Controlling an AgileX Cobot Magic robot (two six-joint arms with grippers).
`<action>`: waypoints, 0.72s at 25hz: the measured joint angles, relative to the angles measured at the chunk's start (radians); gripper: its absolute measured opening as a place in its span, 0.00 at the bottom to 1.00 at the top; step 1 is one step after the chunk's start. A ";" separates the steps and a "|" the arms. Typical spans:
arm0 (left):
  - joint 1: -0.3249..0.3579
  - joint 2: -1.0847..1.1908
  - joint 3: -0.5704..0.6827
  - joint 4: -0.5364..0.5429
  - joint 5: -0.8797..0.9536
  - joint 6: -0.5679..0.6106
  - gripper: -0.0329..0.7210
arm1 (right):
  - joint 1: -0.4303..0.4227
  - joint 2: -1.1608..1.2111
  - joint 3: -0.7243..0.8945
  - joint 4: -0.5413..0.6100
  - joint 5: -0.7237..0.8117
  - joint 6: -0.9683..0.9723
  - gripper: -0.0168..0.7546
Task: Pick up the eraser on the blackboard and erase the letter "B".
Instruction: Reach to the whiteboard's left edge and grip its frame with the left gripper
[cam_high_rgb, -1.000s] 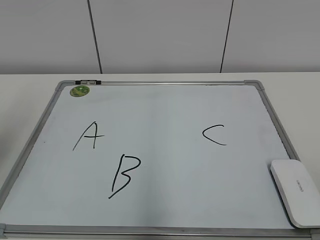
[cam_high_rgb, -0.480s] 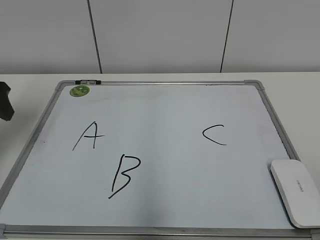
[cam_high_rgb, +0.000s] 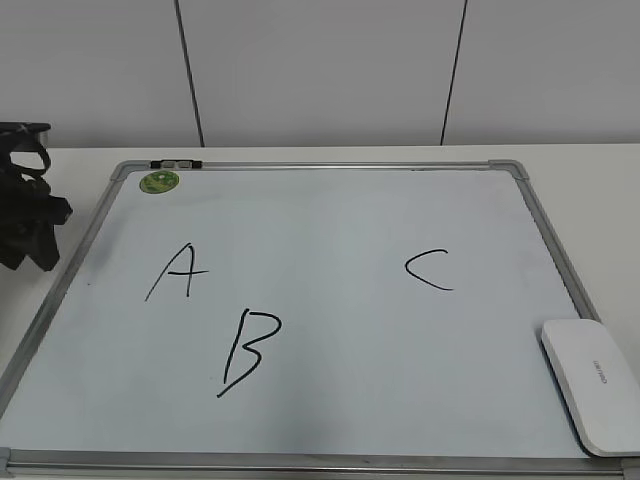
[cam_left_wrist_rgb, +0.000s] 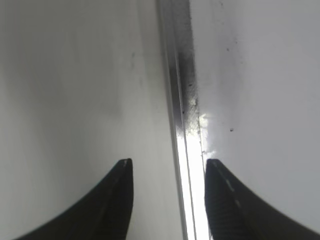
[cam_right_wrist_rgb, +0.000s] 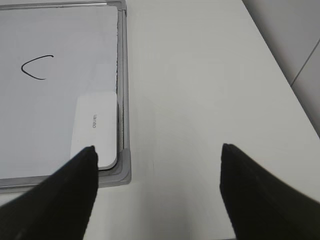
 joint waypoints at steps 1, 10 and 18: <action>0.000 0.015 -0.011 -0.002 0.004 0.001 0.47 | 0.000 0.000 0.000 0.000 0.000 0.000 0.78; 0.000 0.121 -0.051 -0.034 0.002 0.025 0.43 | 0.000 0.000 0.000 0.000 0.000 0.000 0.78; 0.000 0.150 -0.067 -0.046 0.008 0.029 0.33 | 0.000 0.000 0.000 0.000 0.000 0.000 0.78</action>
